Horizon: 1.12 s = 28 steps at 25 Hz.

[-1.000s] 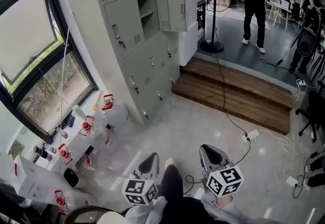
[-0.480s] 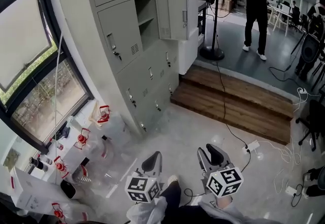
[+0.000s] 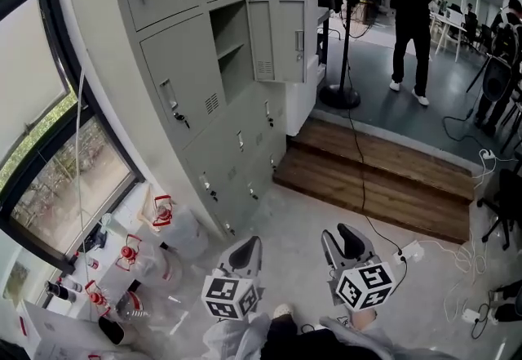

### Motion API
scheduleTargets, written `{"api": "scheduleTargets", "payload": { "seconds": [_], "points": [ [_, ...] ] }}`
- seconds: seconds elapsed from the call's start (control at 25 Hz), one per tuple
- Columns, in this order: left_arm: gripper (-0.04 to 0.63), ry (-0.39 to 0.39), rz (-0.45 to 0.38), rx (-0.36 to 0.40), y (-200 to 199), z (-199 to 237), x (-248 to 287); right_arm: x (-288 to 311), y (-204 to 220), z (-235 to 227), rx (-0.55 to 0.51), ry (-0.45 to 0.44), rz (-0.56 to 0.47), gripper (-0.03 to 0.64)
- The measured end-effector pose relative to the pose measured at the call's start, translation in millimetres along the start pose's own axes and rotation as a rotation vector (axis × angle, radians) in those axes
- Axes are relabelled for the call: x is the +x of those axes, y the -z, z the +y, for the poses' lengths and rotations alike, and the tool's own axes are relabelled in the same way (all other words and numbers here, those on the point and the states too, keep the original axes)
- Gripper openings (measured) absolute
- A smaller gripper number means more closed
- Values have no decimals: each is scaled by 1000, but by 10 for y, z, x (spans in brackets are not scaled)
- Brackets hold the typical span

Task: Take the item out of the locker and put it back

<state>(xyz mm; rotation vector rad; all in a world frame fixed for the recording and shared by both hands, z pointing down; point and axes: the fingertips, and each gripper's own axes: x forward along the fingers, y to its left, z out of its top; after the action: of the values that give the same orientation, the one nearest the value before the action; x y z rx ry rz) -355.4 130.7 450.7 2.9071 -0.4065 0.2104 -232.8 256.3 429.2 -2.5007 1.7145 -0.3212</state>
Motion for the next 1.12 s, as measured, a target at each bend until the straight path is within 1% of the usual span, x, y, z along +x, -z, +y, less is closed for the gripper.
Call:
{"api": "scheduleTargets", "payload": {
  "seconds": [0.16,0.32,0.52,0.64,0.88,1.12],
  "points": [
    [8,21,-10,5,-105,217,293,340,-71,-82,-6,11,-8,140],
    [8,33,-6,5,-115,388,483,549,-49,-141,2,24,-9,140],
    [8,41,28,-15,-18,458,534,640,63,-164,18,36,35,140],
    [8,37,46,-20,39,520,532,703,83,-170,23,40,41,140],
    [8,11,54,-37,77,684,637,890,175,-171,29,16,68,140],
    [8,2,60,-35,35,778,970,1227,156,-340,34,-15,82,140]
  ]
}}
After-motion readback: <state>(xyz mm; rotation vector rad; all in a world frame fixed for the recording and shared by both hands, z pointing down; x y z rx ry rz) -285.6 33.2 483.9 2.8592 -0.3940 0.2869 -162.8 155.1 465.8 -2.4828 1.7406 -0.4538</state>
